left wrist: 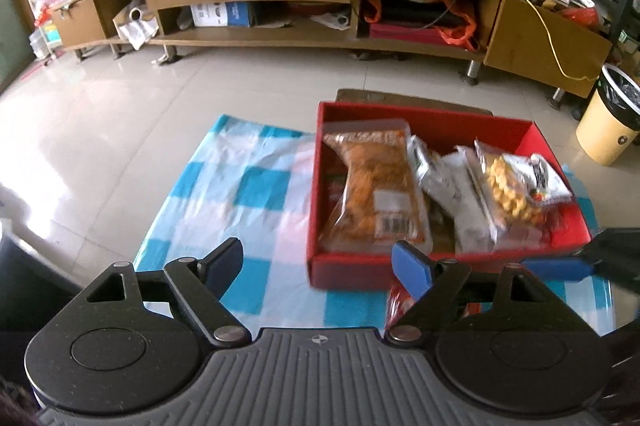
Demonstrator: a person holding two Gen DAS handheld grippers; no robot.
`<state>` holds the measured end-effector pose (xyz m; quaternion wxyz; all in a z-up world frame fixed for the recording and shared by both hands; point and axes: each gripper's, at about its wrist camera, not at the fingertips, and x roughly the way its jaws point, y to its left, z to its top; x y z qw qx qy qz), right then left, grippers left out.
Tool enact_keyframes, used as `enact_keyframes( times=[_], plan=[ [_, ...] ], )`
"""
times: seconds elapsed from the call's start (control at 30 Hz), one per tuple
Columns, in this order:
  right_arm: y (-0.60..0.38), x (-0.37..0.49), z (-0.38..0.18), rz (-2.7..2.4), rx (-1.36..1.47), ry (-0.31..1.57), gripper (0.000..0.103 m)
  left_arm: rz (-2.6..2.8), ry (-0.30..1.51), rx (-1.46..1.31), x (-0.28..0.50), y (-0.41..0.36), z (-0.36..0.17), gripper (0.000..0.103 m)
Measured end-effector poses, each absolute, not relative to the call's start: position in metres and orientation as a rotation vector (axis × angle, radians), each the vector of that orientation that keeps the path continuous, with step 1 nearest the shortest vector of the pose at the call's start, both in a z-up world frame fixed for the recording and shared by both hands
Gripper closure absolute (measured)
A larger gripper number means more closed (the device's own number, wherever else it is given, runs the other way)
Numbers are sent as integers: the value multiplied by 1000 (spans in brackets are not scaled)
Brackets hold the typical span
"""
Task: Organize snacks
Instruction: 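Withdraw both tools toward the red Trolli bag and blue coconut pack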
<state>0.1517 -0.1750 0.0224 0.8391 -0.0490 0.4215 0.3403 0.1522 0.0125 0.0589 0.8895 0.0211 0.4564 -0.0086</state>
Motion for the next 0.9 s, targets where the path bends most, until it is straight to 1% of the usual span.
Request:
enact_keyframes(
  times=[0.17,0.37,0.47,0.6,0.67,0.73,0.9],
  plan=[
    [-155,151,-12,775,-180,985,41,-69,972,60,136,26,52,14],
    [-137,169,-37,808,-215,1039,41,-131,1014,39,132,42,42,14],
    [-130,179,-46,831,-214,1042,35,-148,1026,42,132,48,36,14],
    [-124,183,-48,877,-211,1052,32,-164,1057,47,133,51,26,14],
    [-123,184,-48,902,-221,1064,25,-166,1064,60,131,51,22,14],
    [-126,182,-48,940,-234,1078,21,-177,1066,69,129,51,20,14],
    [-135,172,-48,883,-218,1090,21,-202,1094,80,131,45,12,14]
  ],
)
